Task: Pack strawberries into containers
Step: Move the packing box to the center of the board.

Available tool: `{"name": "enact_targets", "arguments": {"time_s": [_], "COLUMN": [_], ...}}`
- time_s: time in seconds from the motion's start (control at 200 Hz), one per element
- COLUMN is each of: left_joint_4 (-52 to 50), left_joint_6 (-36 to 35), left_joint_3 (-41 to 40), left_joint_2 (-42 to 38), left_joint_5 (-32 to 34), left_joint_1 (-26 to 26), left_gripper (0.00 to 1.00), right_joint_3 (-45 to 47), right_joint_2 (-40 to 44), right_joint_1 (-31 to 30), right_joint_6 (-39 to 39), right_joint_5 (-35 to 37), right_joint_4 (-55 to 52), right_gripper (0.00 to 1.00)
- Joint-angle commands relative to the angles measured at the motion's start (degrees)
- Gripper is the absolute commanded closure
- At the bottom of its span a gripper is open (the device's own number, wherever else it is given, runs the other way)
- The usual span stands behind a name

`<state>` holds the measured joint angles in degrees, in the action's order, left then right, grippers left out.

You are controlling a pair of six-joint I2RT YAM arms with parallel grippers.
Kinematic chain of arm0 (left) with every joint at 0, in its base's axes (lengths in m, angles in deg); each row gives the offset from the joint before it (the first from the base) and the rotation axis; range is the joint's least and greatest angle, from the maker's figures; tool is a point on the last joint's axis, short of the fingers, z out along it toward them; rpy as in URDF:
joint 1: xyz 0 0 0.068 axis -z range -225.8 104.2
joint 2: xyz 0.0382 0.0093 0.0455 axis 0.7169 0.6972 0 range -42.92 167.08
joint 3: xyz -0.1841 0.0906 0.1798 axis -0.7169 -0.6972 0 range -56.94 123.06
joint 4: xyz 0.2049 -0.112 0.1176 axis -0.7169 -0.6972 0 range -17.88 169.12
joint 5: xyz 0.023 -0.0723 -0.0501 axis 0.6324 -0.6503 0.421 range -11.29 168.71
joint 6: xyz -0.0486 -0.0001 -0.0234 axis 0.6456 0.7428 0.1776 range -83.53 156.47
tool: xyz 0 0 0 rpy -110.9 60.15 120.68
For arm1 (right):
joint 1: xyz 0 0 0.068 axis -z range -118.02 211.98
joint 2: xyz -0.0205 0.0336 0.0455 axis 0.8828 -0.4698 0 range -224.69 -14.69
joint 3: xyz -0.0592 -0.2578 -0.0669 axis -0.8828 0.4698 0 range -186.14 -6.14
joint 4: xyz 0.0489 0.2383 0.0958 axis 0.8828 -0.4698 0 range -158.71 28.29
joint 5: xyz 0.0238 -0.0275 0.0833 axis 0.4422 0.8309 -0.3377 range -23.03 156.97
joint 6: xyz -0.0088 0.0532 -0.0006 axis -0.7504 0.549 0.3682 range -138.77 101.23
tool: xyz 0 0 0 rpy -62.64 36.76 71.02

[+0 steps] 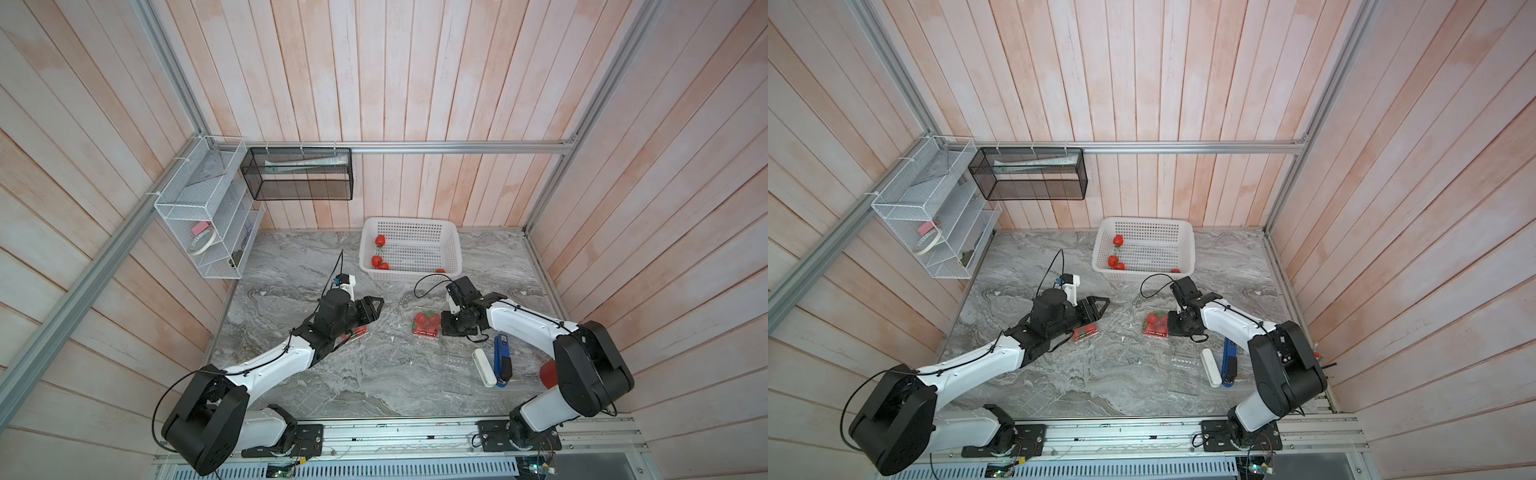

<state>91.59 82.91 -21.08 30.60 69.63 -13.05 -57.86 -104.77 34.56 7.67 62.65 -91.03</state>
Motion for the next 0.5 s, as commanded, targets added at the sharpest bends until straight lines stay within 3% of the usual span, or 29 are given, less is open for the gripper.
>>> {"name": "enact_targets", "arguments": {"time_s": [0.0, 0.28, 0.495], "left_joint_4": [-1.20, -1.78, -1.84], "left_joint_6": [-1.51, -2.22, -1.92], "left_joint_3": [-0.74, -0.84, -1.49], "left_joint_2": [-1.15, -0.31, -0.49], "left_joint_5": [2.04, 1.70, 1.62], "left_joint_1": [-0.02, -0.72, -1.72], "left_gripper": [0.35, 0.35, 0.35], "right_joint_3": [-2.18, -8.10, -14.62], "right_joint_2": [-2.83, -8.86, -13.29], "right_joint_1": [0.78, 0.47, -4.17], "right_joint_6": [-1.64, -2.87, -2.76], "right_joint_5": [0.59, -1.70, -3.84], "right_joint_4": [1.80, 4.20, 3.22], "right_gripper": [0.94, 0.94, 0.94]}}
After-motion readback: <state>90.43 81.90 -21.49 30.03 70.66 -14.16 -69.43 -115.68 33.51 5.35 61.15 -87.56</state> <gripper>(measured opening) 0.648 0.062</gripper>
